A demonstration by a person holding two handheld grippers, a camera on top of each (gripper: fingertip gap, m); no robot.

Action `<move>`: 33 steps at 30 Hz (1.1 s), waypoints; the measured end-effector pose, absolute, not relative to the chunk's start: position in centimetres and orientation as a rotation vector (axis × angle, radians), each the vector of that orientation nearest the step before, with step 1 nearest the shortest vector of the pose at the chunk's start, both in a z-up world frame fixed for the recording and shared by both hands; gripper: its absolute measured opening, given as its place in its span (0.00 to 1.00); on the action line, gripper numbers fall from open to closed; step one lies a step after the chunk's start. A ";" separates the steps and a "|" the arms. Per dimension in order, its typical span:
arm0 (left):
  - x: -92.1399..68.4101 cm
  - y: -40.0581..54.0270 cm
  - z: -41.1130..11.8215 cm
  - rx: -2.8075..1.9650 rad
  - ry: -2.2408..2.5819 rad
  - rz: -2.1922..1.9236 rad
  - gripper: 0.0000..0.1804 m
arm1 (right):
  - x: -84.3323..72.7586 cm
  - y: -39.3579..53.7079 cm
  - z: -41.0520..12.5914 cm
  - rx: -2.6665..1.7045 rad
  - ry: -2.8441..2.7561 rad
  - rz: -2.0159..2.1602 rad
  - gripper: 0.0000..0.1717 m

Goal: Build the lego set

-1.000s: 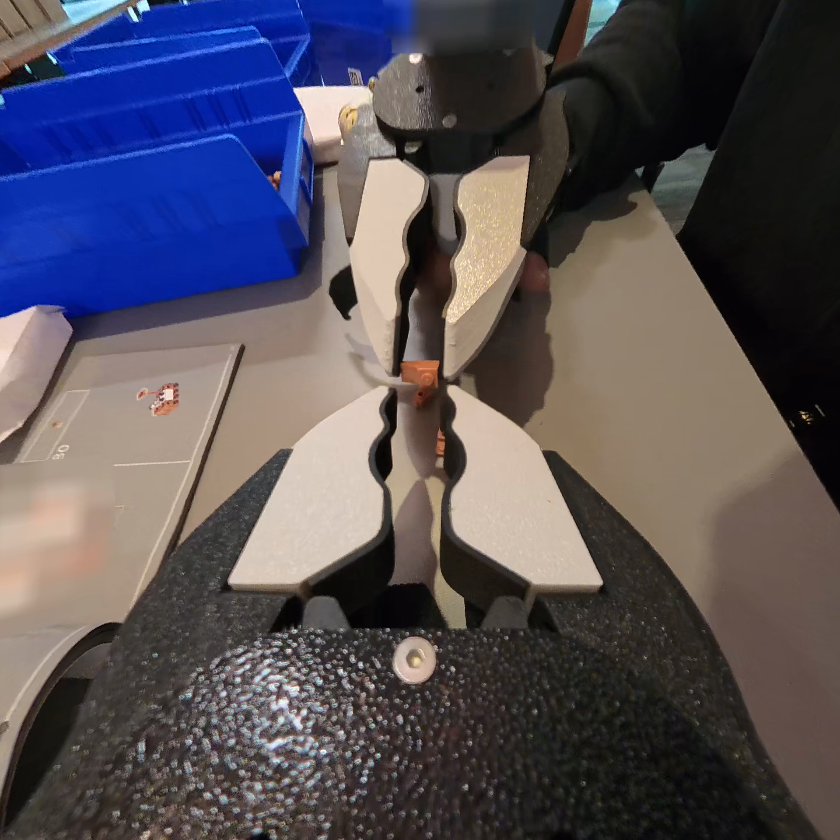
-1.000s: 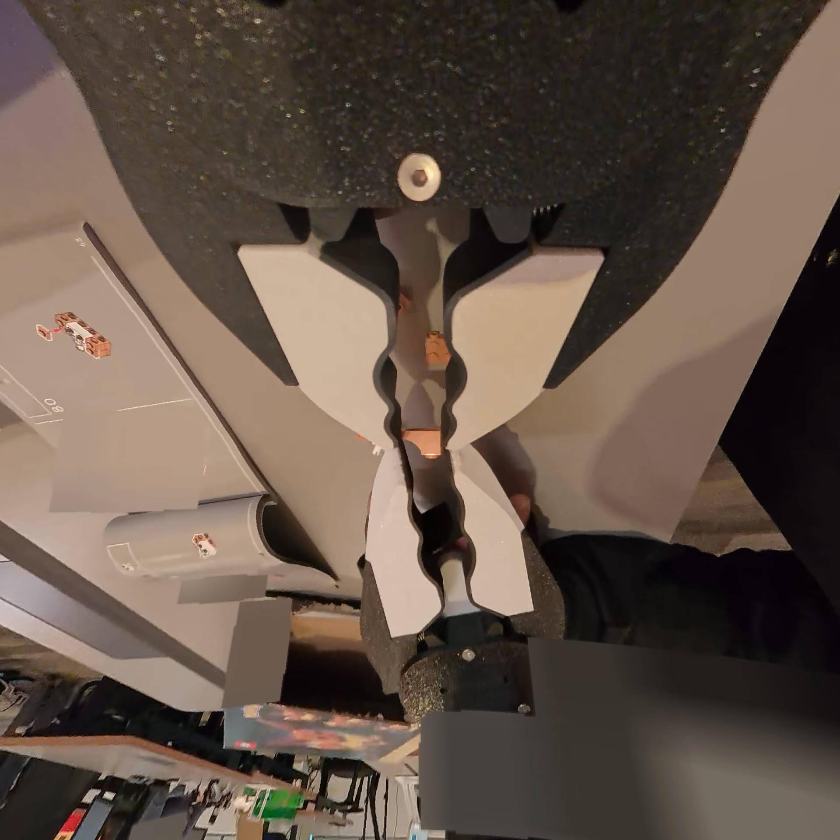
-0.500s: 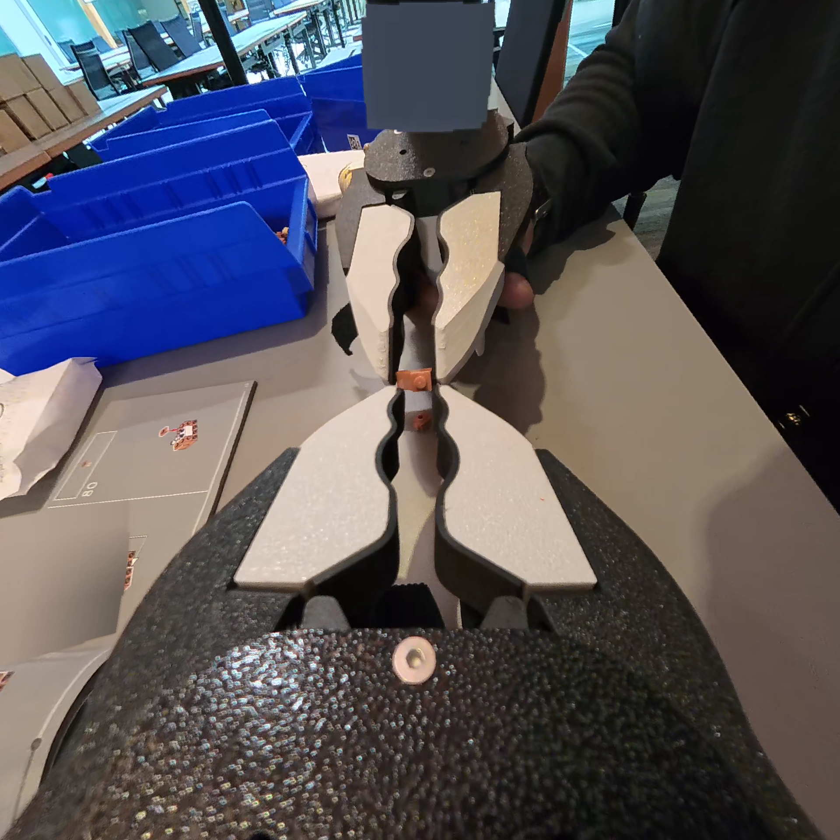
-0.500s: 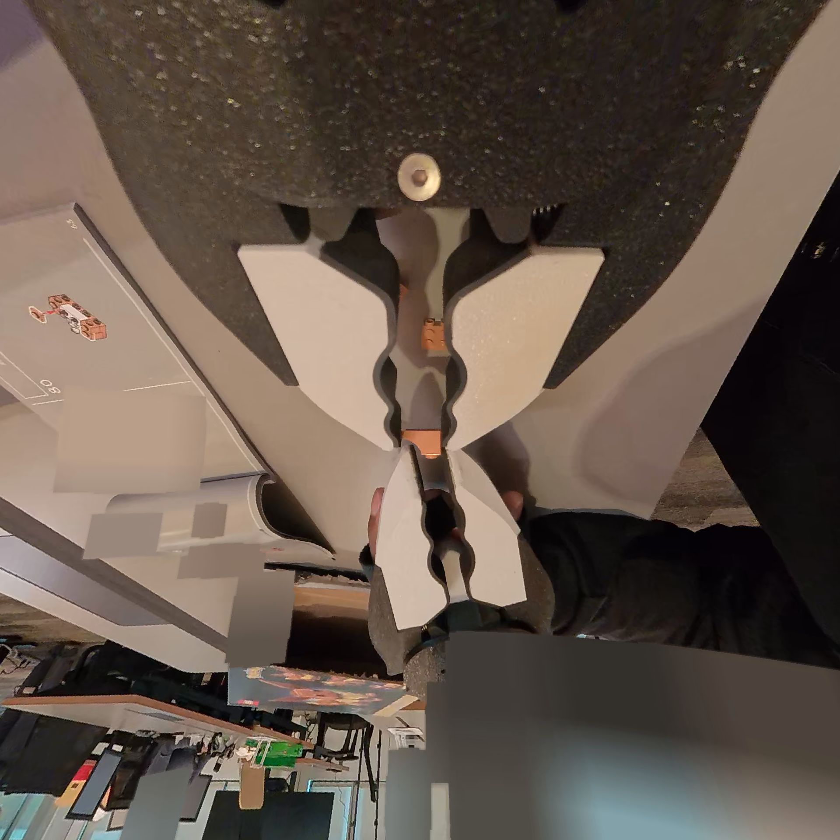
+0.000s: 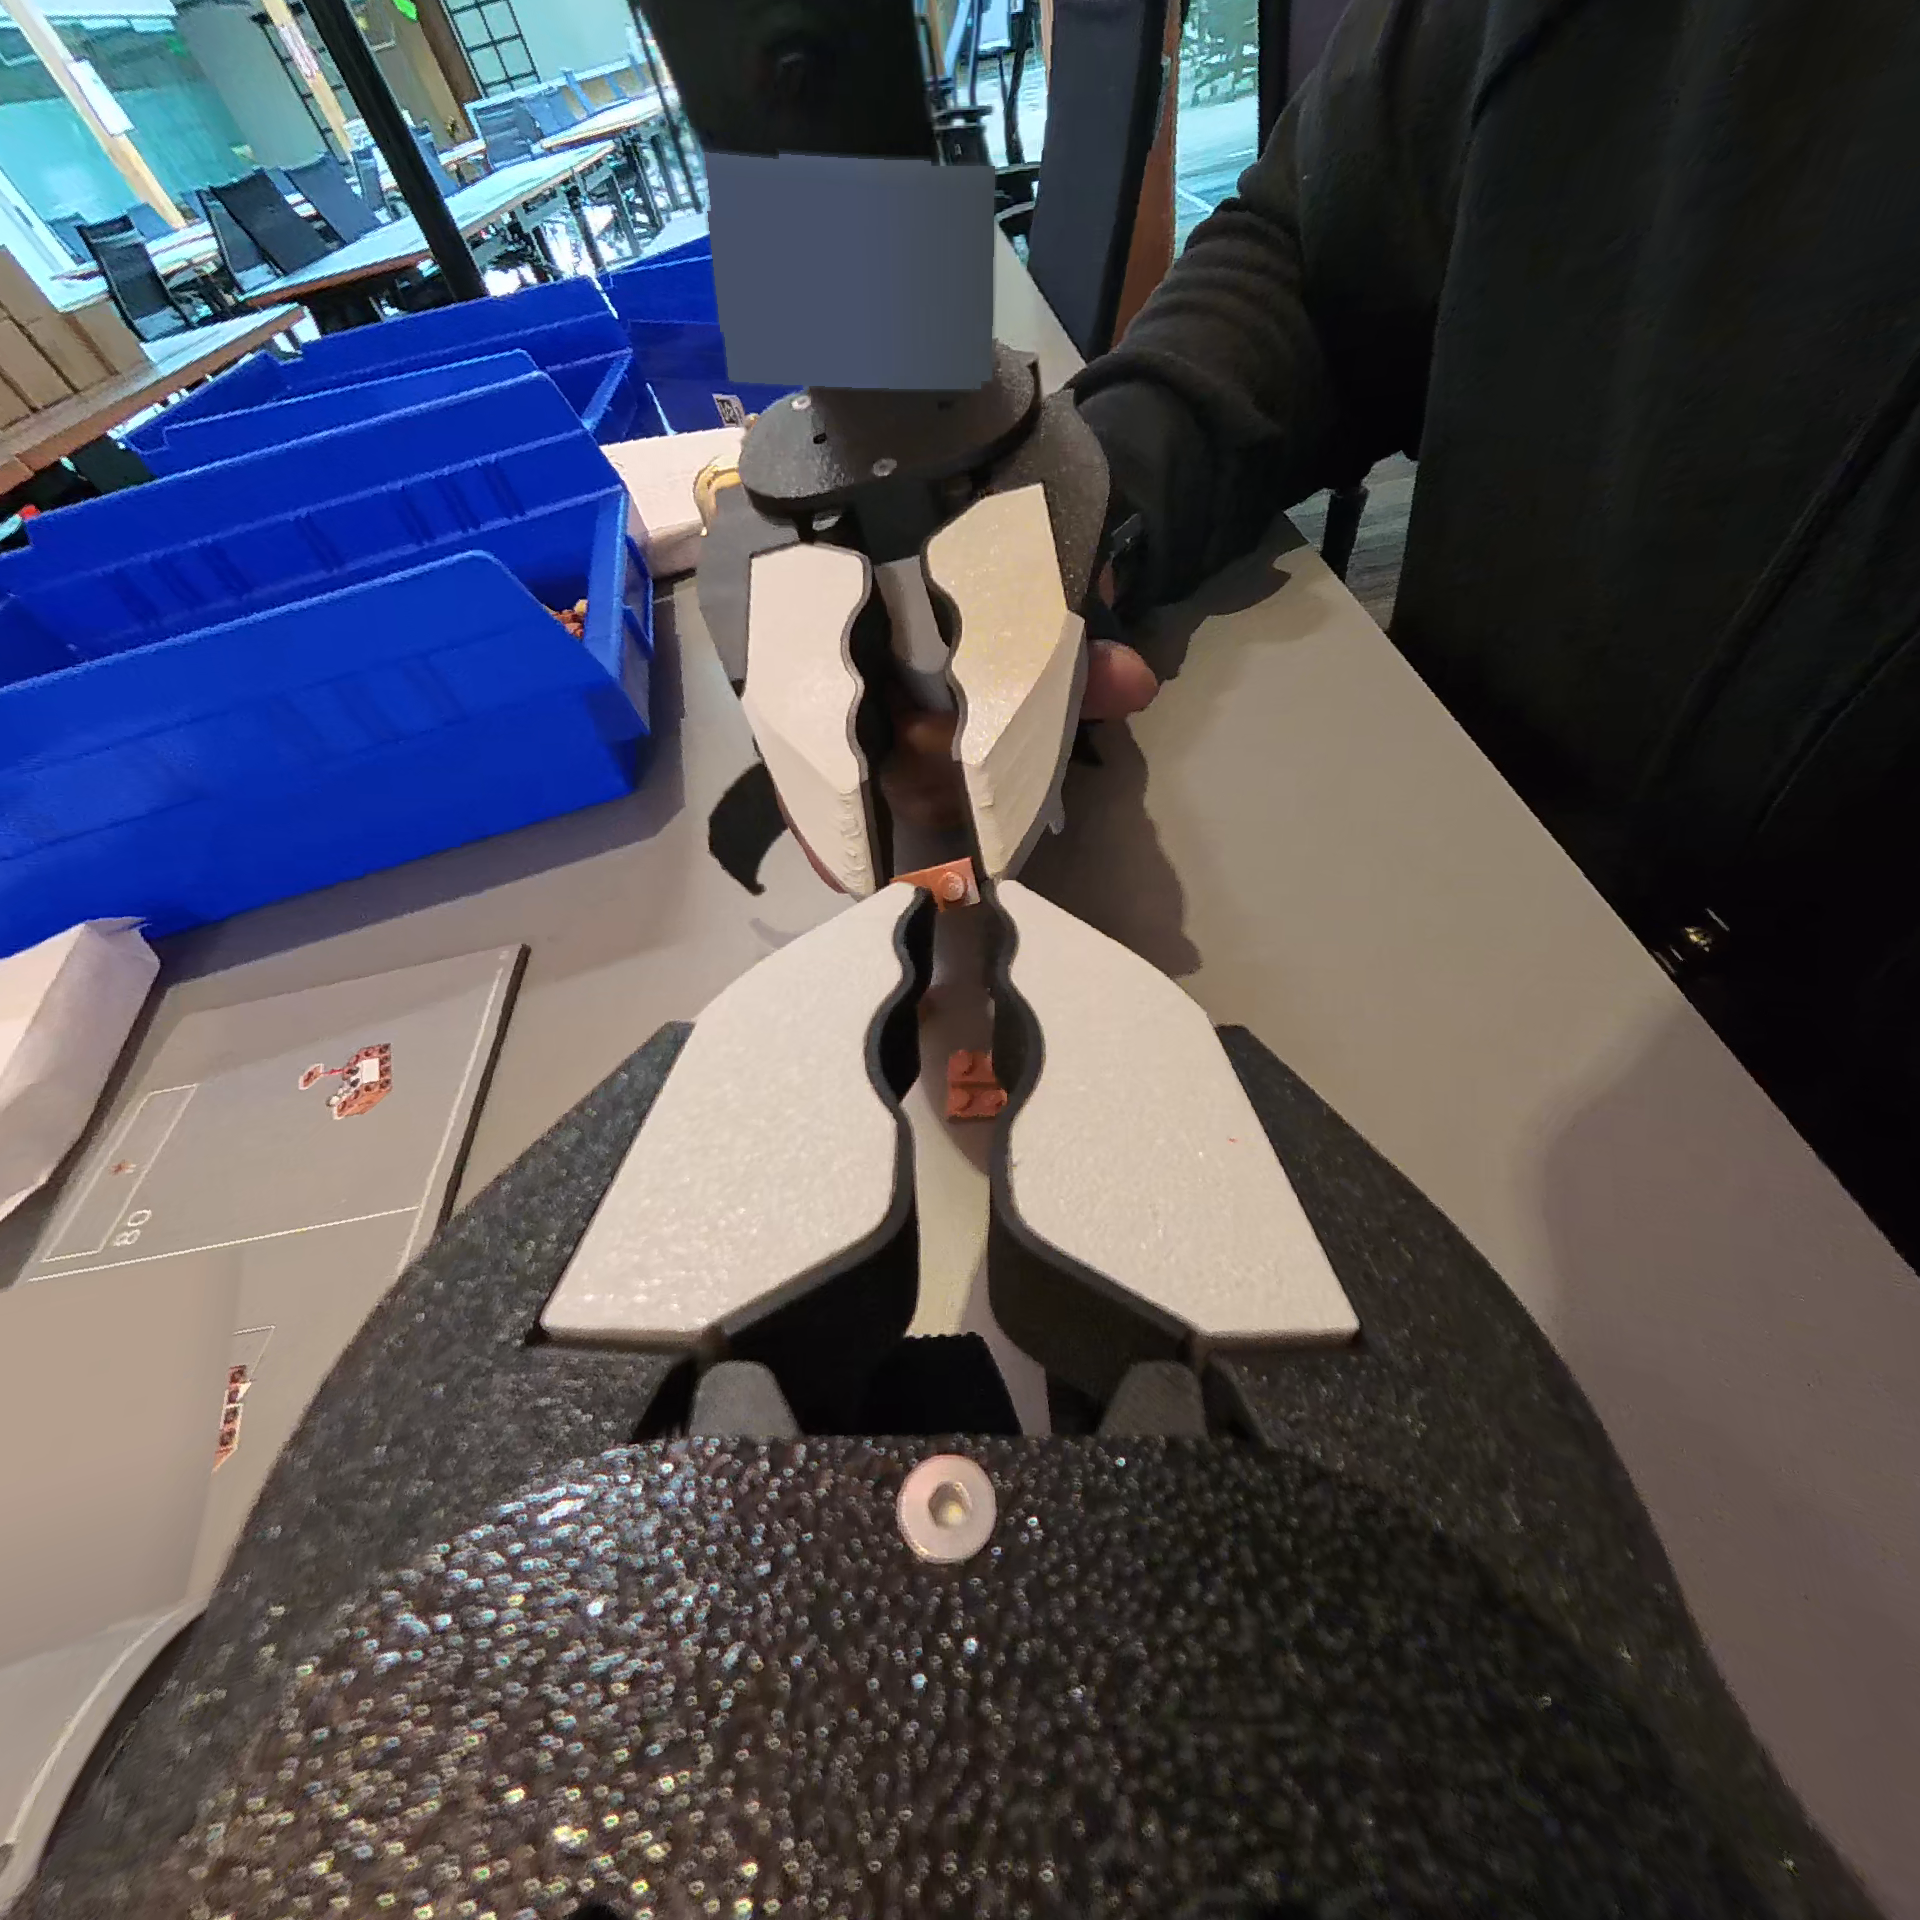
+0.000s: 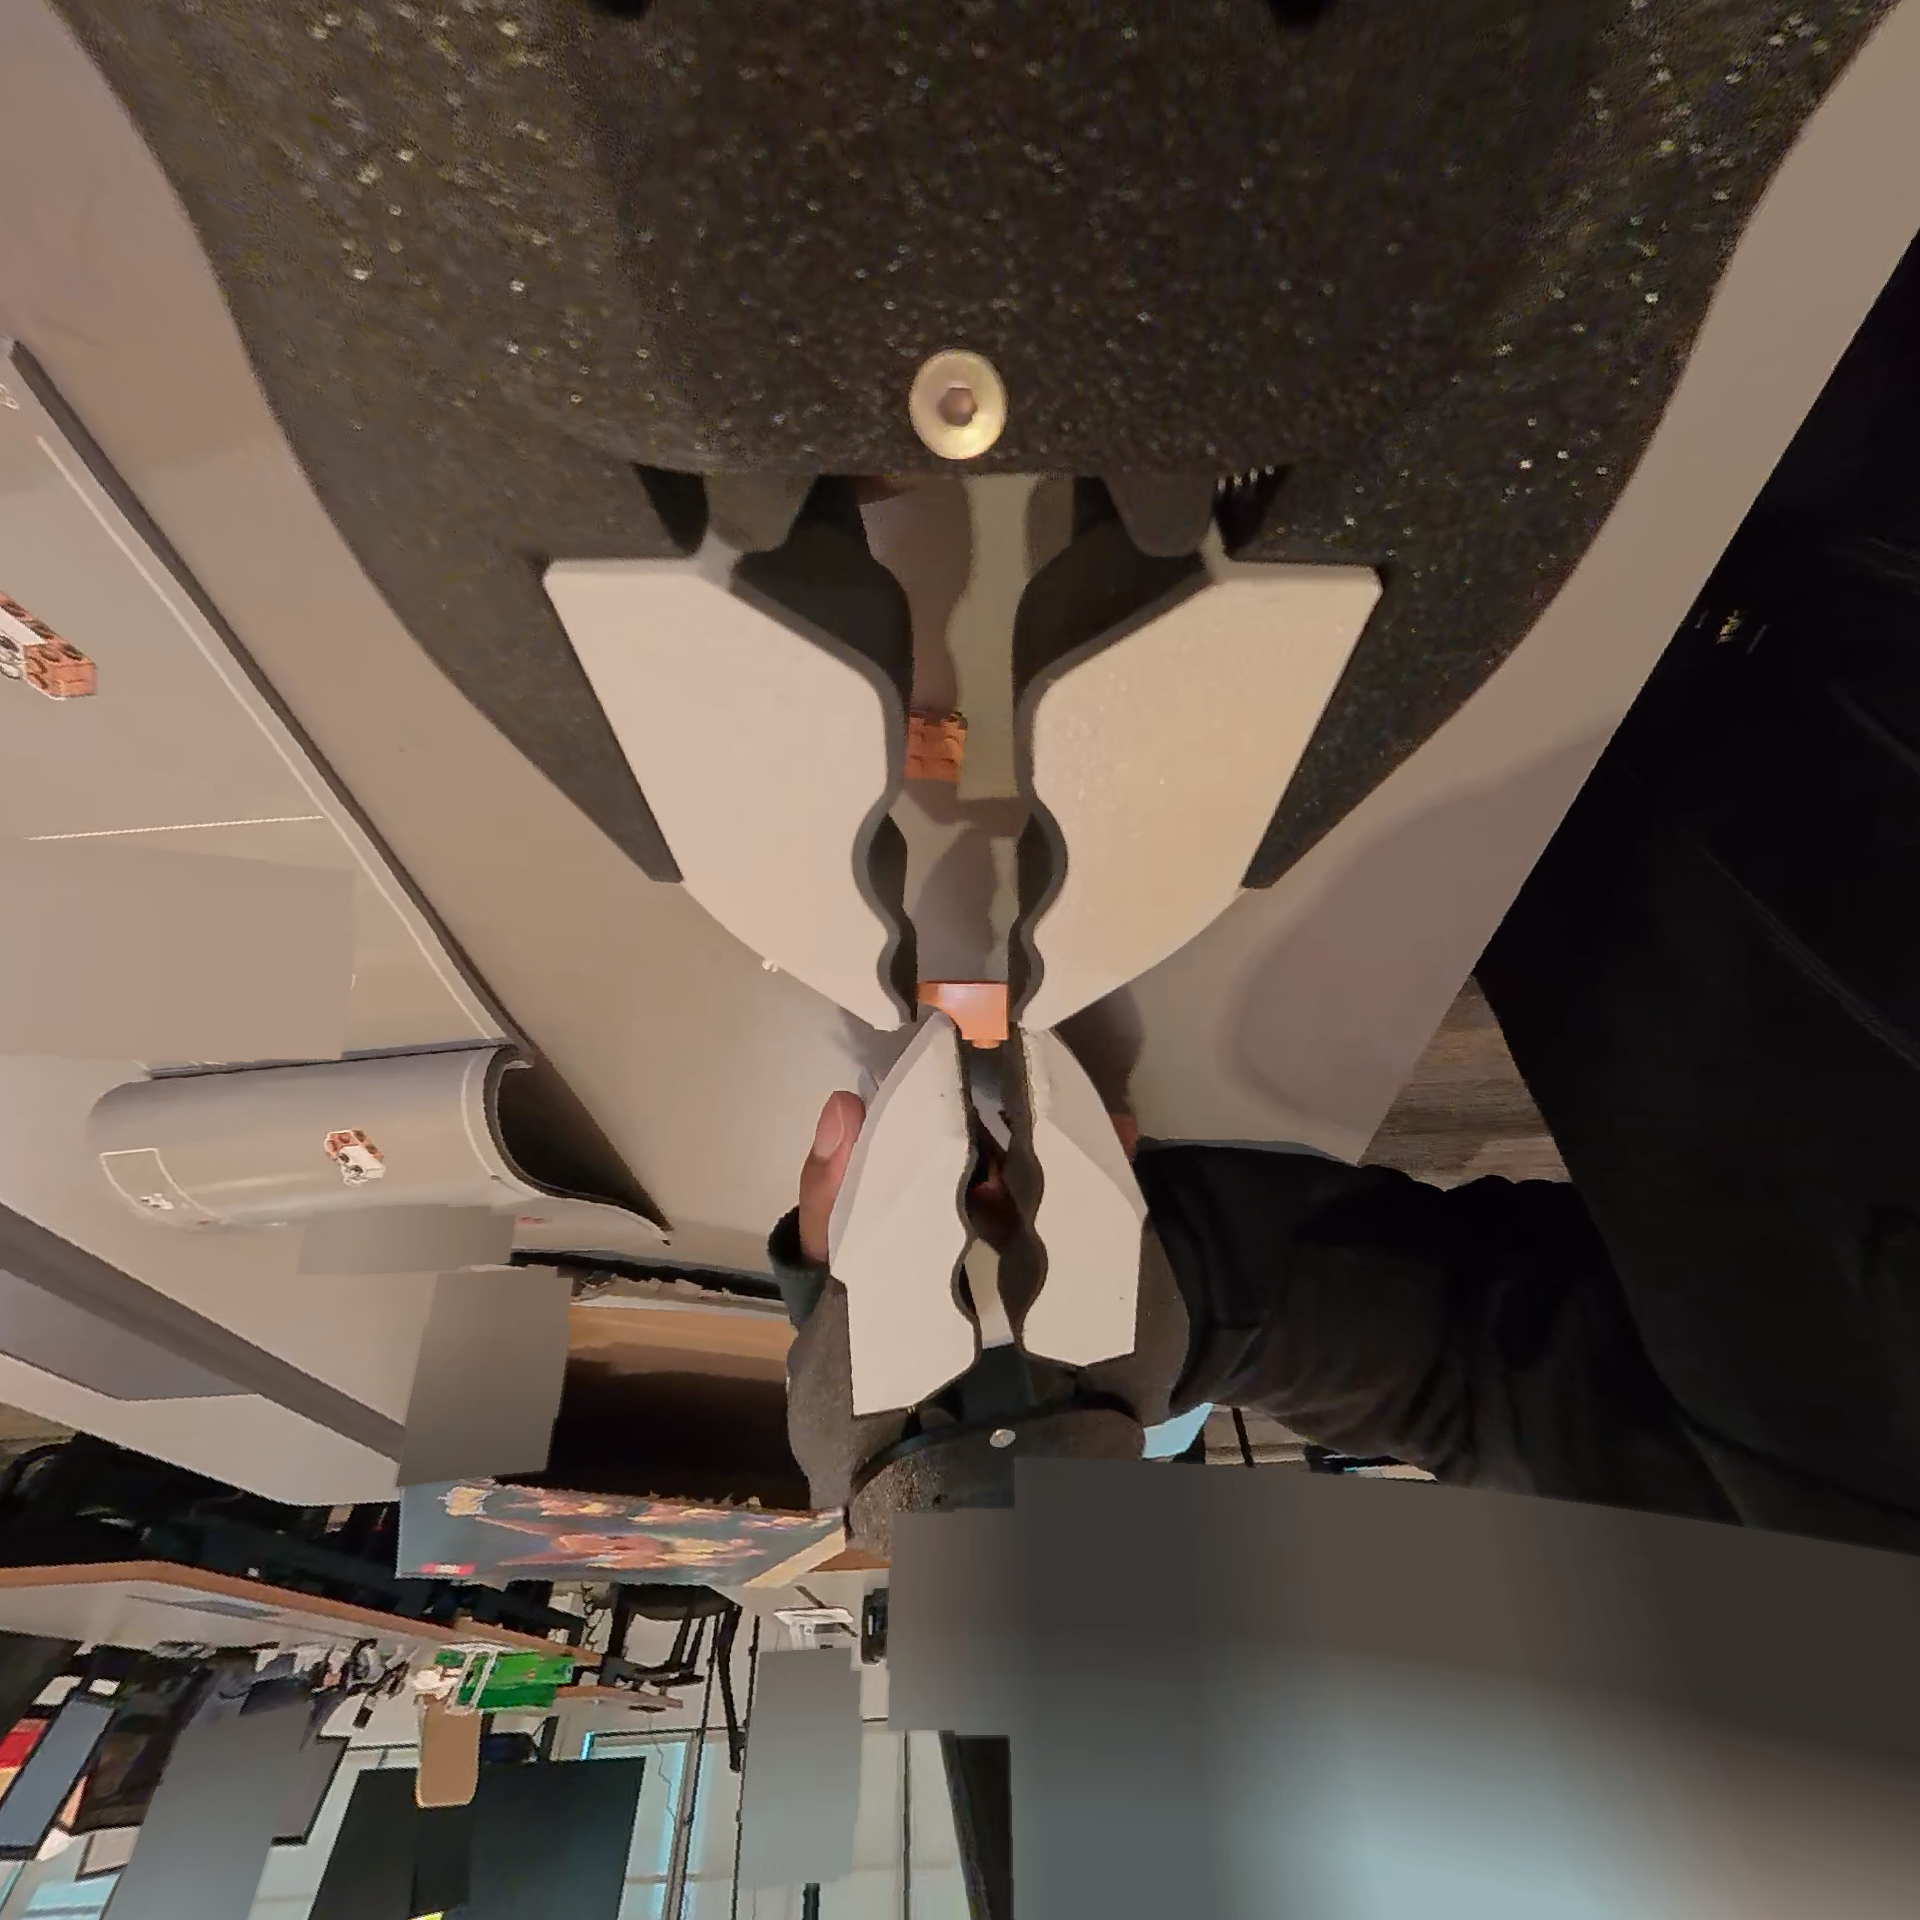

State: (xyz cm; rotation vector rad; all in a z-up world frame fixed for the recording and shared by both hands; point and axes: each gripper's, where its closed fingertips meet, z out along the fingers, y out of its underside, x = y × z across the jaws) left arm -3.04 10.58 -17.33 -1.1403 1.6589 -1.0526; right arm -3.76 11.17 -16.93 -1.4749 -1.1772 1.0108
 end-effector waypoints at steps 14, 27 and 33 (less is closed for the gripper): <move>-3.3 10.5 -17.9 -1.159 1.714 -1.024 0.04 | -4.2 10.9 -18.2 -1.510 -1.272 0.891 0.14; -4.5 10.9 -21.7 -1.274 1.947 -0.818 0.04 | -2.2 11.3 -24.6 -1.891 -1.491 0.578 0.20; -4.5 11.1 -23.1 -1.327 1.993 -0.765 0.04 | -2.7 11.5 -25.1 -1.926 -1.493 0.540 0.13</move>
